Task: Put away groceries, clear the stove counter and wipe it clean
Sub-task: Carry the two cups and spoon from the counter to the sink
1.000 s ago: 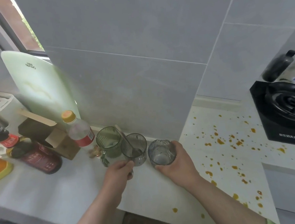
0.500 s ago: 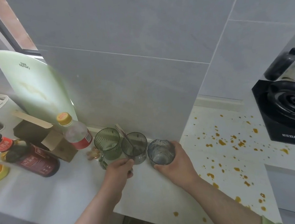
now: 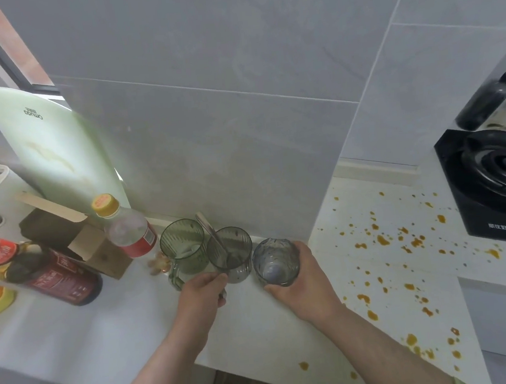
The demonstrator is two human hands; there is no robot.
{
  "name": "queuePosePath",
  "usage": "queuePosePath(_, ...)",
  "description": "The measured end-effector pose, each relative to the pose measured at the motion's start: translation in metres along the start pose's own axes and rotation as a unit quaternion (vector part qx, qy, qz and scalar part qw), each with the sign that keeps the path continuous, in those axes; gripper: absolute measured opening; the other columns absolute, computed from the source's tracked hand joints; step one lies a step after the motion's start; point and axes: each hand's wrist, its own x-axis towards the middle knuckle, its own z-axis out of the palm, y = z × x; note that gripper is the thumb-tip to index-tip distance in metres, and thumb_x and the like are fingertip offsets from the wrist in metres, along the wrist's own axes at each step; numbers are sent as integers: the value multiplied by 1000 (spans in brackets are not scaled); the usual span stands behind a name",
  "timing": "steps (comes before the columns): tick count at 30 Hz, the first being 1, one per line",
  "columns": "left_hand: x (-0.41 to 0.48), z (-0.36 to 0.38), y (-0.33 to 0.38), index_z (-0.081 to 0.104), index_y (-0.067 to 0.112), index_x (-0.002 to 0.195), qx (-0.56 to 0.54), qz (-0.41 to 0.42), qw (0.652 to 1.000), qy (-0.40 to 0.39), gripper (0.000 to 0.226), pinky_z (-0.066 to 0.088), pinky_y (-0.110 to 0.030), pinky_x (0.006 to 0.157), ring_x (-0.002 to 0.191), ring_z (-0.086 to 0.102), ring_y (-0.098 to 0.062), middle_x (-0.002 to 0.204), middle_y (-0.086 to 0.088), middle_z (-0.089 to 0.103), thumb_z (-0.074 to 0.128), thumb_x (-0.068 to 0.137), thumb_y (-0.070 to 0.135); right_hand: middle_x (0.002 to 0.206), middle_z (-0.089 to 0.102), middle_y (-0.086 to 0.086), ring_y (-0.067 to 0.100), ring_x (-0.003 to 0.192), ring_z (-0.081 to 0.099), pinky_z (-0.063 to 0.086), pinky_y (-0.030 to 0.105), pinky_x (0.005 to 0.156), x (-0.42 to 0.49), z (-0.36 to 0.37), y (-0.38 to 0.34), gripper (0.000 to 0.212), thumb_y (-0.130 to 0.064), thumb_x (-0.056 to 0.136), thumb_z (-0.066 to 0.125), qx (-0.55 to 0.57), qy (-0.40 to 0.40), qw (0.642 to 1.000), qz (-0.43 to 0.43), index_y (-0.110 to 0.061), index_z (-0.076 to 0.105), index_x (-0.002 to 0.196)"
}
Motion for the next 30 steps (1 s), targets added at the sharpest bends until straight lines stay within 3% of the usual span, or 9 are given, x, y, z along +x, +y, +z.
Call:
queuePosePath(4, -13, -10, 7, 63, -2, 84, 78, -6, 997, -23, 44, 48, -39, 82, 78, 55, -22, 78, -9, 58, 64, 74, 40, 120, 55, -11, 3, 110, 56, 50, 31, 96, -2, -8, -3, 79, -42, 55, 82, -26, -22, 999, -13, -38, 44, 125)
queuePosePath(7, -32, -22, 16, 61, 8, 111, 126, -10, 992, -30, 64, 44, -41, 99, 105, 55, -21, 109, 0, 55, 62, 62, 49, 131, 45, -17, 0, 121, 44, 41, 28, 103, -12, -25, -13, 76, -41, 69, 79, -37, -17, 999, -9, -36, 40, 135)
queuePosePath(9, -47, -32, 23, 55, 14, 127, 145, 19, 989, -18, 61, 42, -43, 103, 116, 53, -22, 122, 0, 54, 63, 73, 42, 129, 43, -18, 1, 121, 42, 40, 26, 104, -22, -40, -23, 66, -36, 81, 73, -41, 1, 999, 4, -29, 42, 138)
queuePosePath(12, -66, -51, 31, 60, 25, 118, 154, 94, 982, -46, 29, 41, -32, 96, 112, 56, -14, 117, 6, 61, 61, 89, 22, 110, 53, -24, 3, 110, 54, 47, 21, 89, -39, -61, -45, 32, -27, 88, 67, -35, 7, 999, 12, -31, 57, 118)
queuePosePath(15, -84, -71, 41, 62, 39, 100, 165, 133, 974, -80, 23, 43, -30, 97, 109, 58, -4, 110, 14, 65, 65, 86, 20, 101, 64, -17, 1, 99, 60, 43, 6, 72, -56, -74, -63, 15, -21, 90, 63, -36, 22, 999, 0, -31, 63, 100)
queuePosePath(20, -114, -95, 52, 63, 43, 98, 206, 204, 953, -93, 21, 47, -25, 89, 98, 62, 2, 106, 18, 67, 67, 84, 28, 96, 68, -6, 4, 84, 61, 48, 9, 73, -105, -77, -86, 13, -19, 92, 60, -34, 47, 998, -21, -30, 66, 94)
queuePosePath(23, -129, -103, 51, 66, 35, 103, 211, 238, 941, -113, 20, 45, -17, 80, 96, 63, 1, 104, 16, 68, 67, 85, 26, 95, 70, -11, -1, 88, 62, 50, 15, 80, -140, -72, -91, 19, -19, 91, 61, -33, 59, 998, -21, -37, 64, 92)
queuePosePath(25, -139, -106, 51, 68, 30, 106, 208, 255, 936, -129, 21, 45, -13, 79, 95, 63, 3, 103, 15, 68, 66, 85, 23, 97, 69, -15, -7, 89, 61, 47, 8, 78, -164, -70, -93, 18, -18, 91, 61, -26, 68, 997, -12, -36, 65, 95)
queuePosePath(30, -158, -102, 50, 69, 31, 98, 197, 267, 925, -187, 18, 46, -24, 87, 92, 63, 9, 95, 25, 69, 67, 85, 18, 98, 68, -18, -13, 93, 59, 45, 4, 76, -221, -79, -89, 17, -19, 90, 63, -13, 103, 995, 15, -35, 65, 97)
